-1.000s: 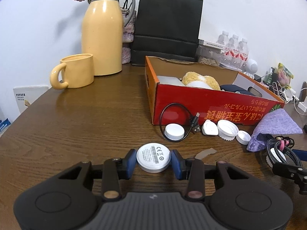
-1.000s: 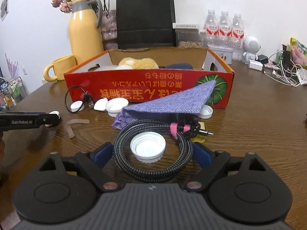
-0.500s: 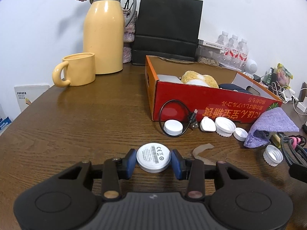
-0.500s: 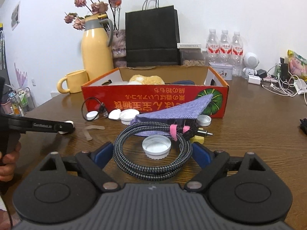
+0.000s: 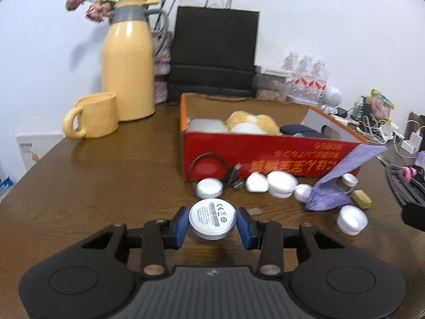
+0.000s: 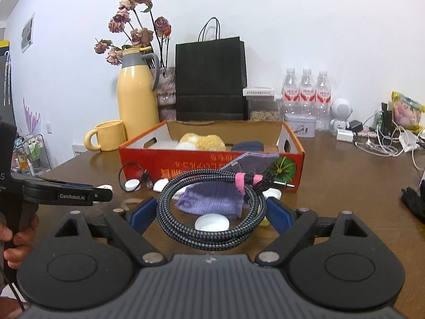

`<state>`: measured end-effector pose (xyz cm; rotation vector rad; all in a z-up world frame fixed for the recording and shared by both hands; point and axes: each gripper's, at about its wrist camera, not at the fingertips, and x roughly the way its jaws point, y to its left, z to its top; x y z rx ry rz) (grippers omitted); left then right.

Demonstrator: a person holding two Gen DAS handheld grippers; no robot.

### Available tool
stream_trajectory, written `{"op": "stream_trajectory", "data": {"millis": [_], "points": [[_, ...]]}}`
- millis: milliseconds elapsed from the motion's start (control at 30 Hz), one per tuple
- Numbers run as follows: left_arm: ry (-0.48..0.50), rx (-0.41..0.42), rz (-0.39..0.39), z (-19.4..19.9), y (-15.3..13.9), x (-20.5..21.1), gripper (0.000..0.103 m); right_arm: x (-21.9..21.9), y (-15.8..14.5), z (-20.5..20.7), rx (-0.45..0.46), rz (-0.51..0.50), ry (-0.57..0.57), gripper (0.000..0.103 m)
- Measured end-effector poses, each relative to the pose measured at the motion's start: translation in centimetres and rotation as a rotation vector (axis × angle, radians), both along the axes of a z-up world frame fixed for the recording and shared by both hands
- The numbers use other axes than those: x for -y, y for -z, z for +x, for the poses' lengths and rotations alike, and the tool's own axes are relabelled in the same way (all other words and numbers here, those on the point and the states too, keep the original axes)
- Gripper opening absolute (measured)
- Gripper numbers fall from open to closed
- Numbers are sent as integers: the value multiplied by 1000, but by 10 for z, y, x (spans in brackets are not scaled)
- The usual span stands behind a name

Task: Organize objects
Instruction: 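Carry the white tub and braided cable into the box and open both tools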

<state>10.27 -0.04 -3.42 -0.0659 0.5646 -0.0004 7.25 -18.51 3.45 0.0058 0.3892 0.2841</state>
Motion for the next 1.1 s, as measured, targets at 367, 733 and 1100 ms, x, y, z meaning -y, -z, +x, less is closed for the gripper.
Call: {"op": "stream_trajectory", "data": {"millis": [367, 733, 1100], "points": [[53, 85, 8, 19, -38, 34, 38, 0, -19, 24, 62, 0, 12, 89], [59, 129, -5, 54, -61, 50, 38, -3, -36, 62, 105, -13, 12, 89], [43, 139, -19, 103, -70, 55, 38, -6, -39, 113, 105, -42, 15, 89]]}}
